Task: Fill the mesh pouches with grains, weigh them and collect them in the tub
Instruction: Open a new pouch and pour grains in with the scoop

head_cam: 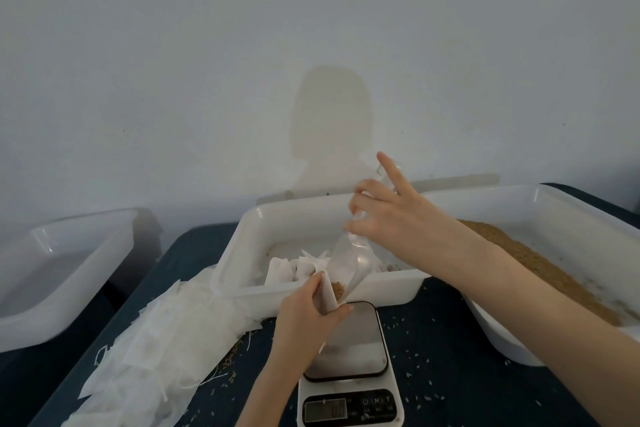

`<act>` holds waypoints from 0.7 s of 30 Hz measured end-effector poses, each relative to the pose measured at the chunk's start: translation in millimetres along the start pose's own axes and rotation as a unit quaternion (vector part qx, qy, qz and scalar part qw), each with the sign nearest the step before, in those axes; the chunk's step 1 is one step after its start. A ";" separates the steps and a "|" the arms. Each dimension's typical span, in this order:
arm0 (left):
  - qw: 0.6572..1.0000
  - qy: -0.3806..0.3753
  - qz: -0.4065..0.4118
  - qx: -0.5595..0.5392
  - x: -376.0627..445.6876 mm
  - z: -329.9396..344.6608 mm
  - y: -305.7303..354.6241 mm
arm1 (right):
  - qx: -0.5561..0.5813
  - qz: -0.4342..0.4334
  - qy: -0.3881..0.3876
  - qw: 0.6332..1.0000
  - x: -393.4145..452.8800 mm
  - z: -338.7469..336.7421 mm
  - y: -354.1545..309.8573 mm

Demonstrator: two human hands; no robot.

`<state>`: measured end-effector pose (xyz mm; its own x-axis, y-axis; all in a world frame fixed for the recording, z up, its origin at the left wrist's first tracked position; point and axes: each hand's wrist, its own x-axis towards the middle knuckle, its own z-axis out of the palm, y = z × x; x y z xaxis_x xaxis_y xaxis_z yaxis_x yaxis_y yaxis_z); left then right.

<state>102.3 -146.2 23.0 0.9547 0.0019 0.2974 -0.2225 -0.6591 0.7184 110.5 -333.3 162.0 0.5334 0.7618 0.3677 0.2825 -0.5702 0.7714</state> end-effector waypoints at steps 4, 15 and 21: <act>1.000 0.014 0.001 0.013 5.2 0.9 4.6 | -0.015 0.009 0.027 0.999 -0.1 3.7 1.7; 0.999 0.030 -0.009 -0.041 13.4 -2.0 10.8 | 0.126 0.076 0.058 0.987 -18.5 24.0 28.7; 0.996 0.027 -0.005 -0.084 12.9 3.8 18.0 | 0.226 0.159 -0.111 0.954 -65.2 71.8 47.3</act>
<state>111.4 -160.9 37.4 0.9458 0.0519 0.3206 -0.2477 -0.5232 0.8154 146.4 -431.9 137.2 0.7916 0.4720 0.3880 0.3664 -0.8749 0.3167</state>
